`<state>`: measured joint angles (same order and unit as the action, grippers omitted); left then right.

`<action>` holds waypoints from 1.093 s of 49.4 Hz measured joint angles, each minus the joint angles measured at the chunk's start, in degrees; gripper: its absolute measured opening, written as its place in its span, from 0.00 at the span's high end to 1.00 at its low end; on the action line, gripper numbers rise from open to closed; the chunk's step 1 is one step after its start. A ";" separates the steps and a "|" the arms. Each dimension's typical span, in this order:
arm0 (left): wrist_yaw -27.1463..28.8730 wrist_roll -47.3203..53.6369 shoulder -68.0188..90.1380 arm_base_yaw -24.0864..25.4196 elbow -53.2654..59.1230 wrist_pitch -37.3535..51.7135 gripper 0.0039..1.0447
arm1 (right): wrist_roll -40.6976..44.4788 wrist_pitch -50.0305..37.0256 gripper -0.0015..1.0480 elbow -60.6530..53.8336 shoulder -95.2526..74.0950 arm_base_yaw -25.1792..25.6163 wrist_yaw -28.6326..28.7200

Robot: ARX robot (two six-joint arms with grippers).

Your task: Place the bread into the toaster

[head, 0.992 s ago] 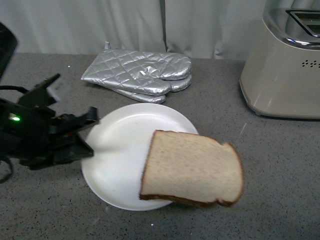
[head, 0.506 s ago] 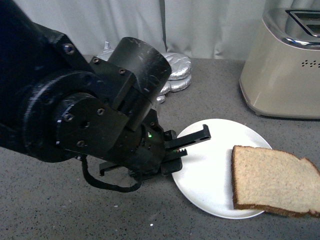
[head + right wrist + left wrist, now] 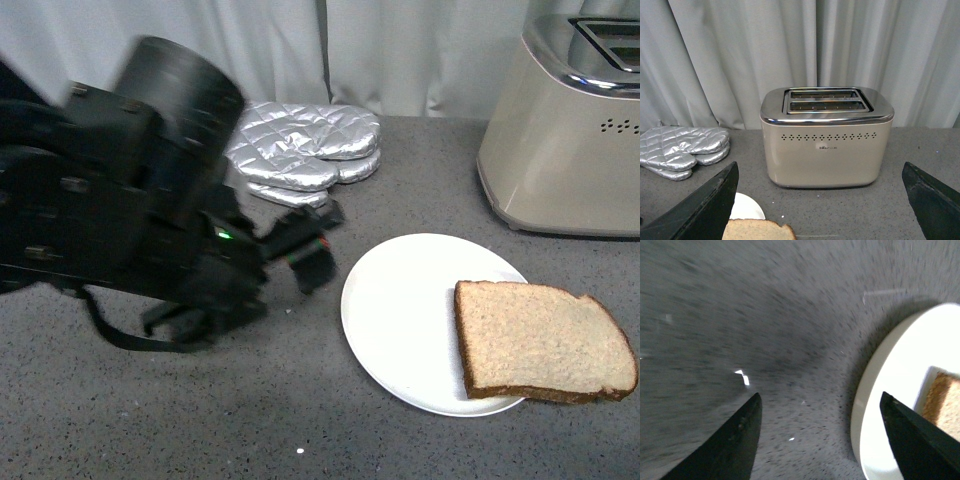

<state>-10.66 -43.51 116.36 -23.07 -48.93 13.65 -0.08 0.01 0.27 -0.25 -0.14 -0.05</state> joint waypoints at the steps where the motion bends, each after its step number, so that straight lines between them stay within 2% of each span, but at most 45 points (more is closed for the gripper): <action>1: -0.04 0.04 -0.76 0.79 0.72 0.31 0.31 | 0.00 0.00 0.09 0.00 0.00 0.00 0.00; 5: -1.33 1.66 -6.49 7.06 6.19 2.49 0.19 | 0.00 0.00 0.09 0.00 0.00 0.00 -0.02; 9: -3.96 4.57 -15.17 16.85 13.88 3.78 0.05 | 0.00 0.00 0.09 0.00 0.00 0.00 -0.02; 12: 0.90 10.05 -17.40 21.29 19.82 13.25 0.12 | 0.00 0.00 0.09 0.00 0.00 0.00 -0.04; 13: 4.07 13.68 -18.27 22.84 23.52 19.82 0.20 | 0.00 0.00 0.09 0.00 0.00 0.00 -0.02; 15: 6.84 17.03 -20.41 23.37 28.22 27.50 0.25 | 0.00 -0.04 0.09 0.00 0.00 0.00 0.15; 17: 9.86 24.39 -28.48 23.43 37.57 38.64 0.34 | 0.00 0.00 0.09 0.00 0.00 0.00 0.15; 18: 10.14 27.26 -33.31 23.37 40.54 39.34 0.37 | 0.02 0.00 0.09 0.00 -0.02 0.02 0.22; 20: 10.21 31.65 -42.31 23.28 43.71 35.71 0.42 | 0.02 0.00 0.09 0.00 -0.13 0.11 0.20; 28: 10.54 39.82 -87.43 23.21 48.13 -0.96 0.67 | 0.00 0.00 0.09 0.00 0.00 0.09 -0.04; 32: 10.49 41.42 -105.90 23.06 48.13 -10.69 0.79 | 0.00 0.00 0.09 0.00 0.00 0.11 -0.07; 39: 10.71 42.29 -115.54 23.04 48.13 -13.31 0.97 | 0.00 0.00 0.09 0.00 0.00 0.11 0.02; 54: 10.69 43.04 -116.08 23.04 48.13 -13.53 0.97 | 0.00 0.00 0.09 0.00 0.00 0.11 0.11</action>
<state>0.03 -0.47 0.27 -0.03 -0.80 0.12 -0.08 0.01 0.27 -0.25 -0.03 0.05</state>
